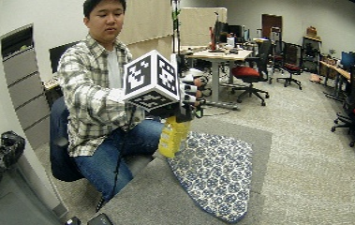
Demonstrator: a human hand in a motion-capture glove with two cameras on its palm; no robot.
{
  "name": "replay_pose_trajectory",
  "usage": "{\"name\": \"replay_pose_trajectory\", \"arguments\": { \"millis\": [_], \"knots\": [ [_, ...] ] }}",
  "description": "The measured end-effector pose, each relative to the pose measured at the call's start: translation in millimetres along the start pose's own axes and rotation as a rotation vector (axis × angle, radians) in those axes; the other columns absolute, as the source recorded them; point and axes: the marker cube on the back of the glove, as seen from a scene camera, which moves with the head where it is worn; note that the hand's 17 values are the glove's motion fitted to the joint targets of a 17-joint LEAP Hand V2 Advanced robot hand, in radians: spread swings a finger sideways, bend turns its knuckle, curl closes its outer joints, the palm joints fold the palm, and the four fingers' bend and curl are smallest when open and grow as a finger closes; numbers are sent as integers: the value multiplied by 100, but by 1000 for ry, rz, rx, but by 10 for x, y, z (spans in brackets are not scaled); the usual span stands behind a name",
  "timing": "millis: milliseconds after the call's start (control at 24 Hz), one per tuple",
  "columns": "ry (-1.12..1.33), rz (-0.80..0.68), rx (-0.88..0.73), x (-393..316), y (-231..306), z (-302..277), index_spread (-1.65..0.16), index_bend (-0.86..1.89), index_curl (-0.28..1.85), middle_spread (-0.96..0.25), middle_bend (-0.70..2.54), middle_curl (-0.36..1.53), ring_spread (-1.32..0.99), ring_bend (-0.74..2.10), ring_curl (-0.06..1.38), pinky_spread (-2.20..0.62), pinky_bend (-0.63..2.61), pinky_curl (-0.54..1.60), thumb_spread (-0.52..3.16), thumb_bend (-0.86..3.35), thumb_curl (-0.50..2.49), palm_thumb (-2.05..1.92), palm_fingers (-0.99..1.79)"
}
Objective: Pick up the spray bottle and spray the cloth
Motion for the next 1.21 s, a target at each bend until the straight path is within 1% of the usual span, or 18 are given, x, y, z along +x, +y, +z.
{"name": "replay_pose_trajectory", "arguments": {
  "millis": [291,416,583,916,1207],
  "knots": [
    [-189,-82,9,-384,33,244,-32,16,56,-18,50,52,-23,59,48,-19,50,38,4,-3,80,107,125],
    [-209,-117,4,-508,45,365,-32,16,56,-18,51,53,-23,59,48,-19,51,38,4,-3,80,107,124],
    [-236,-125,8,-567,39,479,-31,16,56,-18,51,53,-22,59,48,-18,50,38,4,-3,80,107,124],
    [-498,-195,-28,-875,-75,1230,-31,16,56,-18,51,53,-22,59,48,-17,50,38,4,-3,80,108,123],
    [-530,-206,-74,-755,-125,1701,-31,16,56,-18,51,53,-22,59,48,-17,50,38,5,-3,80,109,122]
  ]
}}
